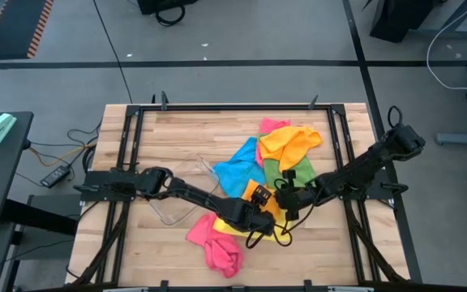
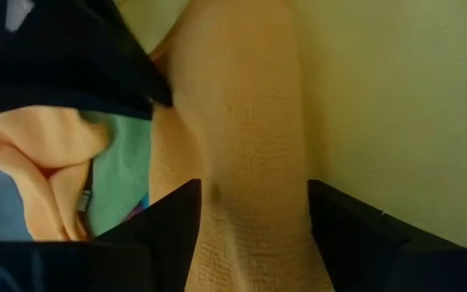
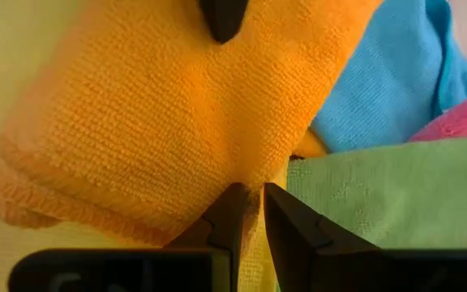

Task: Fold microfiber towels
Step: Fold the left orange microfiber cloth, then put the folded orange microfiber cloth into the transparent bin

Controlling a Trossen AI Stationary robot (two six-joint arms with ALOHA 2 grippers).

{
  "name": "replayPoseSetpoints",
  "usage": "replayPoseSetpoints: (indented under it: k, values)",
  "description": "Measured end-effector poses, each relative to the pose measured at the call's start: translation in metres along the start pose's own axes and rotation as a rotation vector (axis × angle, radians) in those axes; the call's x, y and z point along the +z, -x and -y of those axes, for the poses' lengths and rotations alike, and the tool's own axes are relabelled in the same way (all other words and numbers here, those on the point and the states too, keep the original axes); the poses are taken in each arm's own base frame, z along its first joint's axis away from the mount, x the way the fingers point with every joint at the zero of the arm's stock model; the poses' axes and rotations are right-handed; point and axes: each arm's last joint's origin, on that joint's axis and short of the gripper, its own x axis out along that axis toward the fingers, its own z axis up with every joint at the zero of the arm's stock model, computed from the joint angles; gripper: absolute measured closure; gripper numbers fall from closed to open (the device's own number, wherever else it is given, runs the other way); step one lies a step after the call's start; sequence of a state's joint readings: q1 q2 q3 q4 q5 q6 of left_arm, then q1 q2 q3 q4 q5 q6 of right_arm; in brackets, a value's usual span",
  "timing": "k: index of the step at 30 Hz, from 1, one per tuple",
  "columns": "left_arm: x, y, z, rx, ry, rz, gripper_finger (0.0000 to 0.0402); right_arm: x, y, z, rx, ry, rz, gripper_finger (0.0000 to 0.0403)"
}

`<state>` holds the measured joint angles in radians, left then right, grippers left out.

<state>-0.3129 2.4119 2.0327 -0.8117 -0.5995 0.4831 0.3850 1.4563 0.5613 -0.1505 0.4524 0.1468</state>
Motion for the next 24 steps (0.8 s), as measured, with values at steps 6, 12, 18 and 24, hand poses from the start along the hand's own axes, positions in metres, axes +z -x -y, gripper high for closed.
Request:
replayPoseSetpoints:
  k: [6, 12, 18, 24]
  values:
    - [-0.004, -0.004, -0.004, -0.003, 0.014, -0.015, 0.0212, 0.000, -0.001, 0.002, 0.018, -0.016, -0.006, 0.0341]
    - [-0.005, -0.004, -0.004, -0.008, 0.044, -0.024, 0.0273, 0.000, 0.001, -0.002, 0.028, 0.005, 0.001, 0.0341]
    - [-0.003, 0.002, -0.004, -0.005, 0.049, -0.013, 0.0363, 0.002, 0.016, -0.003, 0.051, 0.014, 0.042, 0.0341]
    - [-0.001, 0.017, -0.008, 0.002, 0.071, 0.013, 0.0377, 0.005, 0.043, 0.005, 0.070, -0.007, 0.105, 0.0341]
